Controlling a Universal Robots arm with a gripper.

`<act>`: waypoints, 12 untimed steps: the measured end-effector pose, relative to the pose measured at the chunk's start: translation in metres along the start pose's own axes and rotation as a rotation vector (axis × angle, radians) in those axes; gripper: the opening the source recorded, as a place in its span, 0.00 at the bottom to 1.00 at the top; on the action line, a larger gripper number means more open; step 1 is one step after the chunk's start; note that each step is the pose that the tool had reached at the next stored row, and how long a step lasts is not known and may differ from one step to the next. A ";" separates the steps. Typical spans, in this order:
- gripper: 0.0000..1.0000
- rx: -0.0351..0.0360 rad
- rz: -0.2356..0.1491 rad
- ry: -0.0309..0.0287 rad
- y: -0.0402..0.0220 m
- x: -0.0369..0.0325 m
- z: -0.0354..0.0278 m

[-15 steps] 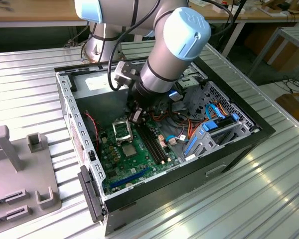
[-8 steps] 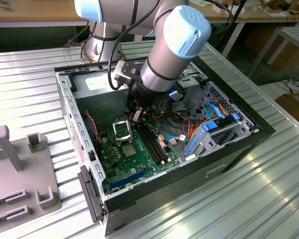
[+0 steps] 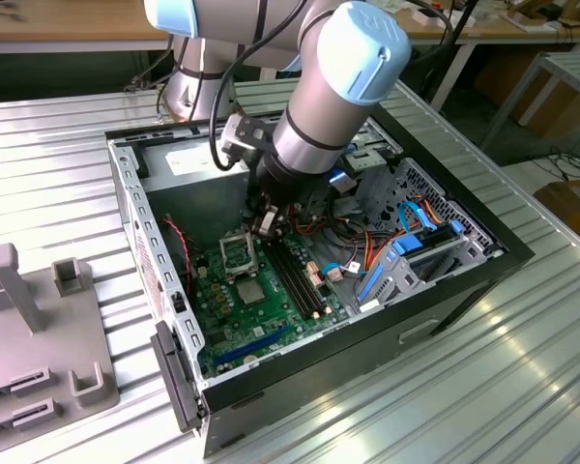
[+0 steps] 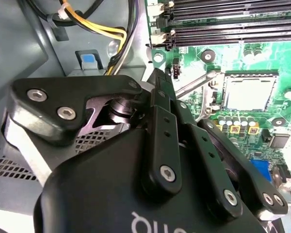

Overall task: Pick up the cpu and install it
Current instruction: 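Close the cpu cover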

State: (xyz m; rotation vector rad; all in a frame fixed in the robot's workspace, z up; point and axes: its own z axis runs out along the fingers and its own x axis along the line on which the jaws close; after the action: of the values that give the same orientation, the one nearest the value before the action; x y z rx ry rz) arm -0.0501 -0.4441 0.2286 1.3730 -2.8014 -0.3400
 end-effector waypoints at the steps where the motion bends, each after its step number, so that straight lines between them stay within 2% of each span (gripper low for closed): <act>1: 0.11 0.0032 0.000 0.0042 0.0002 -0.0002 -0.0010; 4: 0.11 0.0106 0.000 0.0140 0.0006 -0.0003 -0.0031; 6: 0.11 0.0172 -0.001 0.0229 0.0010 -0.0005 -0.0048; 9: 0.11 0.0230 -0.001 0.0307 0.0015 -0.0007 -0.0073; 12: 0.11 0.0249 -0.002 0.0333 0.0020 -0.0010 -0.0101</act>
State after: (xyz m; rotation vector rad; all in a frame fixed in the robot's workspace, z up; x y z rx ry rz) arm -0.0501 -0.4441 0.2390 1.3732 -2.7870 -0.2806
